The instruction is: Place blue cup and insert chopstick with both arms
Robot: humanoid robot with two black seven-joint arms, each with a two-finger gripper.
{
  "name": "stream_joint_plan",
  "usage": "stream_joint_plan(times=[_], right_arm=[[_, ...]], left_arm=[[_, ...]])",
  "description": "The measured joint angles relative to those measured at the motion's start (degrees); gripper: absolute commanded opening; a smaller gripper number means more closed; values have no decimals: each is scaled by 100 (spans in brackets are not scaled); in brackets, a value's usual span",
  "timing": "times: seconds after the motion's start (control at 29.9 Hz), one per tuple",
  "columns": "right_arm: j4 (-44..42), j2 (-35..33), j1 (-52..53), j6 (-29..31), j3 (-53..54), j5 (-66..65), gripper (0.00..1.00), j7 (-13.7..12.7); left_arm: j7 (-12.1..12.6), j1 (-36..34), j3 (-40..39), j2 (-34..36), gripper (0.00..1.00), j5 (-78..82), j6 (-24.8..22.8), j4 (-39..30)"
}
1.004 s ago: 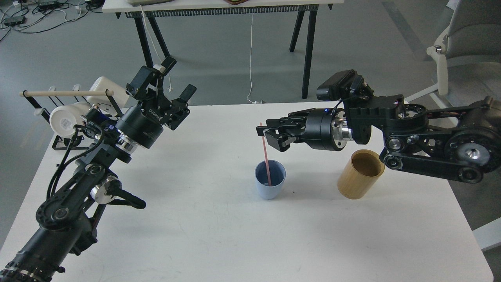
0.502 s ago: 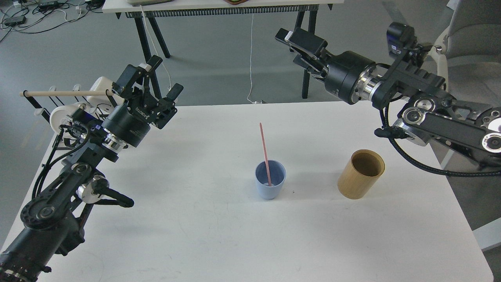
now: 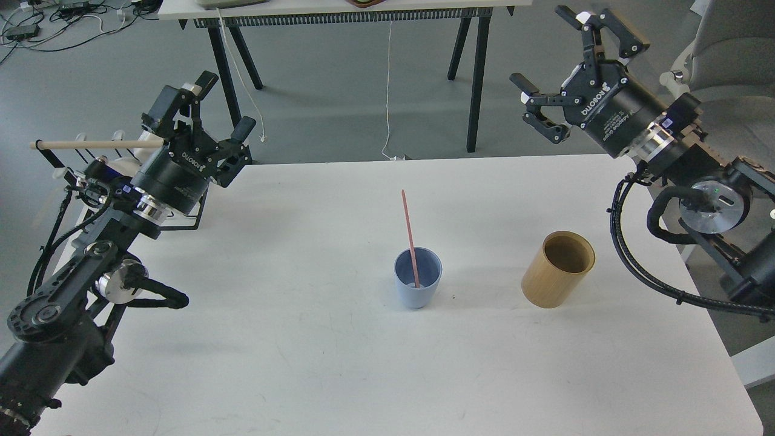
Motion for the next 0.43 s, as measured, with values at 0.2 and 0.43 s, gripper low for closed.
stream_joint_plan(times=[0.2,0.43], right_arm=[[-483,350,-197,89,-13,50,97,19],[-508,563,-225,90,-37,51,97,13]], left_arm=[[0,21,18,169,100,-292,0,23],[0,68,43,153,100,-317,-1,-21]])
